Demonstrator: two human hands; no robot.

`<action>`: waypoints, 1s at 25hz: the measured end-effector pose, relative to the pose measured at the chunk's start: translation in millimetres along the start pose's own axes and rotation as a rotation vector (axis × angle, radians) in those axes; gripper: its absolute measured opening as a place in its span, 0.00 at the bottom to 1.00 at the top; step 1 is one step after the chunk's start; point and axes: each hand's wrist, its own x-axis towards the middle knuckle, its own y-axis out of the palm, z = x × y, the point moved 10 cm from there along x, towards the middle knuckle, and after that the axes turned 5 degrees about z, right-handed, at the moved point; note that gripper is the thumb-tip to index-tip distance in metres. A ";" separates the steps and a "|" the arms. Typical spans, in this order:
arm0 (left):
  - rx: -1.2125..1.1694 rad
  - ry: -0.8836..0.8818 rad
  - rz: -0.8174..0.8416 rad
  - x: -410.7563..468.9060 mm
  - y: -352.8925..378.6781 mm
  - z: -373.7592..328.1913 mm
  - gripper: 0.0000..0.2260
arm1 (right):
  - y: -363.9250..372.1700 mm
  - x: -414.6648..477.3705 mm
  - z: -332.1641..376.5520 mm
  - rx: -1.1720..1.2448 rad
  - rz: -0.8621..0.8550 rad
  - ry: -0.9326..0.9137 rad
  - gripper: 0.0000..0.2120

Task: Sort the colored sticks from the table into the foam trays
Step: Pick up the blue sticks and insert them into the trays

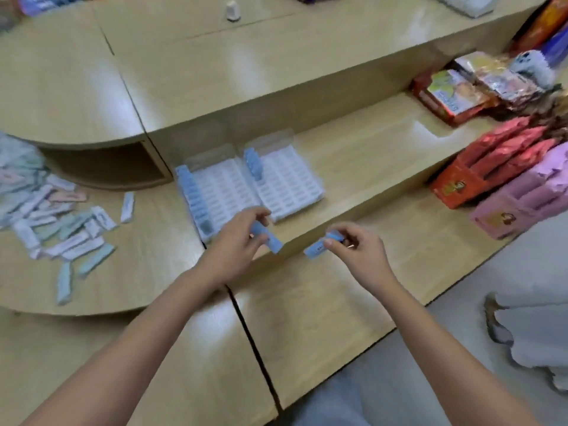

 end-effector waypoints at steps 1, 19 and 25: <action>-0.012 -0.054 -0.098 9.5 -16.4 4.6 0.15 | 6.0 28.6 9.3 -0.009 0.072 -0.037 0.04; 0.318 -0.294 -0.395 116.5 -61.4 54.5 0.10 | 84.0 204.1 61.9 -0.168 0.369 -0.442 0.06; 0.468 -0.158 -0.349 122.4 -52.7 43.6 0.08 | 99.2 192.9 64.4 -0.298 0.429 -0.589 0.05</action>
